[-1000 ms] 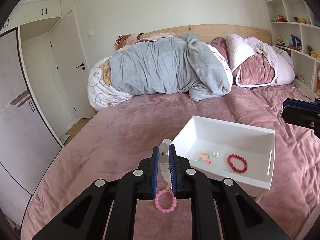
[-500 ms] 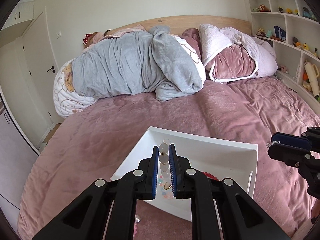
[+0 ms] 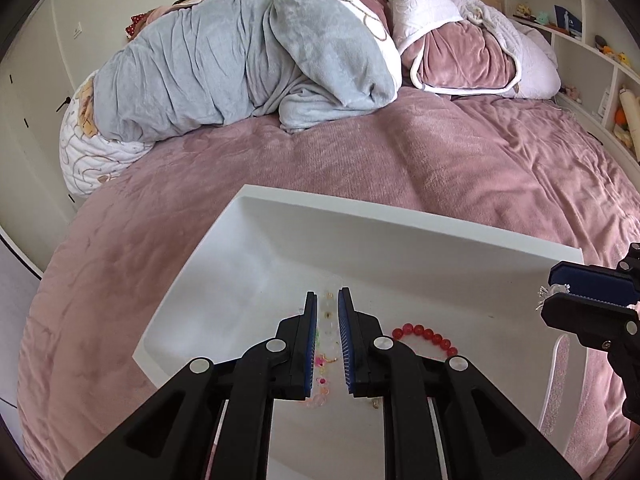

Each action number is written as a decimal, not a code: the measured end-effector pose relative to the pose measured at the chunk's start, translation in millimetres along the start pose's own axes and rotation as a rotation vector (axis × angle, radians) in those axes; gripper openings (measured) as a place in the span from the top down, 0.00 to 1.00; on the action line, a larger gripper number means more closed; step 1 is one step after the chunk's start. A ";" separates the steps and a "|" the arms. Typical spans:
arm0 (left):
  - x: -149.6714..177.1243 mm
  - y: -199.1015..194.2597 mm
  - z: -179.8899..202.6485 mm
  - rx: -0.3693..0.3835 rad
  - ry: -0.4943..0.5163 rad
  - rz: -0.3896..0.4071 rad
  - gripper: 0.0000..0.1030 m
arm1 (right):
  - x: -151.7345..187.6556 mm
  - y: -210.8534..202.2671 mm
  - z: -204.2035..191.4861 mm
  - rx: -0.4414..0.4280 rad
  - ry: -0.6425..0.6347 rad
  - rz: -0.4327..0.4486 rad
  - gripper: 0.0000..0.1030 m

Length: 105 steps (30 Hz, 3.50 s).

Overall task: Organize jewelry
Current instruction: 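Carry both items into the white box and open both tools to release them, then move both open tools back over the pink bead bracelet and silver charm, then grasp the pink bead bracelet with the left tool while the right tool grasps the silver charm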

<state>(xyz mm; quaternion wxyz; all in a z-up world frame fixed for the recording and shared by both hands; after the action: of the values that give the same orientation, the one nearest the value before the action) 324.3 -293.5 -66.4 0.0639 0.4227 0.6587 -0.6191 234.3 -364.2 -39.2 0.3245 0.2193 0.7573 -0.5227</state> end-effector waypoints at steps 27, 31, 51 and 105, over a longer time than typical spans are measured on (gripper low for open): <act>0.8 -135.4 -101.0 -0.084 -0.163 0.278 0.28 | -45.4 -44.1 -92.6 -0.009 -0.142 0.107 0.44; 14.2 -160.9 -130.2 -0.103 -0.207 0.300 0.27 | -50.2 -52.0 -121.2 -0.012 -0.180 0.121 0.42; 133.3 -199.9 -240.2 -0.211 -0.389 0.247 0.17 | -44.9 -52.5 -227.7 -0.041 -0.285 0.141 0.19; 221.1 32.8 -178.7 0.079 -0.262 -0.087 0.84 | 69.4 225.2 -183.3 -0.012 -0.294 -0.326 0.79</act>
<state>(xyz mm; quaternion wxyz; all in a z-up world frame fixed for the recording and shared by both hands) 283.4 -36.5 -185.5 0.1059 0.3114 0.6376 -0.6966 289.3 -113.0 -190.9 0.3440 0.0133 0.7301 -0.5903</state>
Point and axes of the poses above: each gripper's, at about its wrist camera, not at the fingertips, and y roughly the way its jaws point, z to its right, x to its underside, the point moved 10 cm from there along y, roughly the way its jaws point, and after that the axes turned 7 degrees about -x, right-handed, at the moved point
